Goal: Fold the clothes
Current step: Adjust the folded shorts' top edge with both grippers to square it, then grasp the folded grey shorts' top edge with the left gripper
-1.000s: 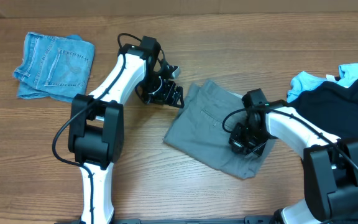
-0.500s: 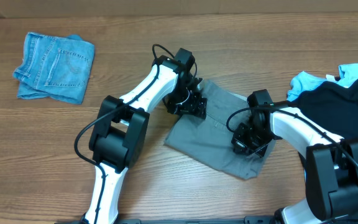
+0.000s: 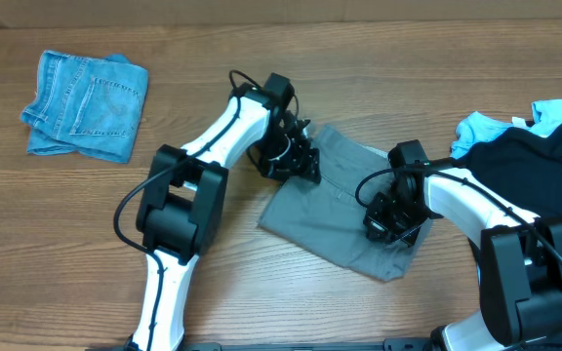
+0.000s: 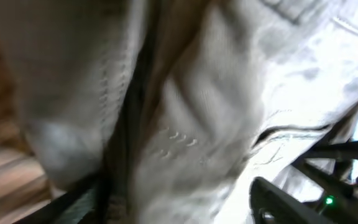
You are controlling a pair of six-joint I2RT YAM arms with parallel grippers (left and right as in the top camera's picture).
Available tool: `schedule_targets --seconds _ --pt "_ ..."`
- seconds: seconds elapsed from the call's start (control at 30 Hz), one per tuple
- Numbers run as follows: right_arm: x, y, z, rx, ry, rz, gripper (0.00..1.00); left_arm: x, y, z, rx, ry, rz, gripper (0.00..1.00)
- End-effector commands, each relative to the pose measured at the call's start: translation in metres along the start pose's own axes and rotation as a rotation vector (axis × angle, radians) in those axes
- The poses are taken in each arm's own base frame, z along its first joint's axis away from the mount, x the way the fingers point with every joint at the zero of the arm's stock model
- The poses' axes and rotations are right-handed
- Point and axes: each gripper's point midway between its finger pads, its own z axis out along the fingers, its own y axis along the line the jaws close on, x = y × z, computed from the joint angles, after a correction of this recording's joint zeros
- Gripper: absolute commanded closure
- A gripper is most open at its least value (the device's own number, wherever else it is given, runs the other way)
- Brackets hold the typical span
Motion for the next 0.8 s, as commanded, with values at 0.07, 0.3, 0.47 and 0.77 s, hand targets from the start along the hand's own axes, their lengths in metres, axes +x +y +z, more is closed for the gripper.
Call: schedule_targets --seconds 0.07,0.3,0.47,0.77 --pt "-0.005 -0.029 0.01 0.115 -0.033 0.02 0.96 0.005 0.075 -0.016 -0.08 0.017 0.054 0.13" --pt "-0.006 -0.029 0.01 0.113 -0.036 0.019 0.96 0.006 0.088 -0.021 -0.075 0.013 0.146 0.08" --pt "-0.006 -0.029 0.01 0.113 -0.035 0.02 0.96 0.013 0.069 -0.005 -0.079 0.053 0.192 0.1" --pt "-0.003 -0.031 0.009 0.121 -0.025 0.023 0.96 0.044 0.062 0.046 -0.118 0.136 0.163 0.08"
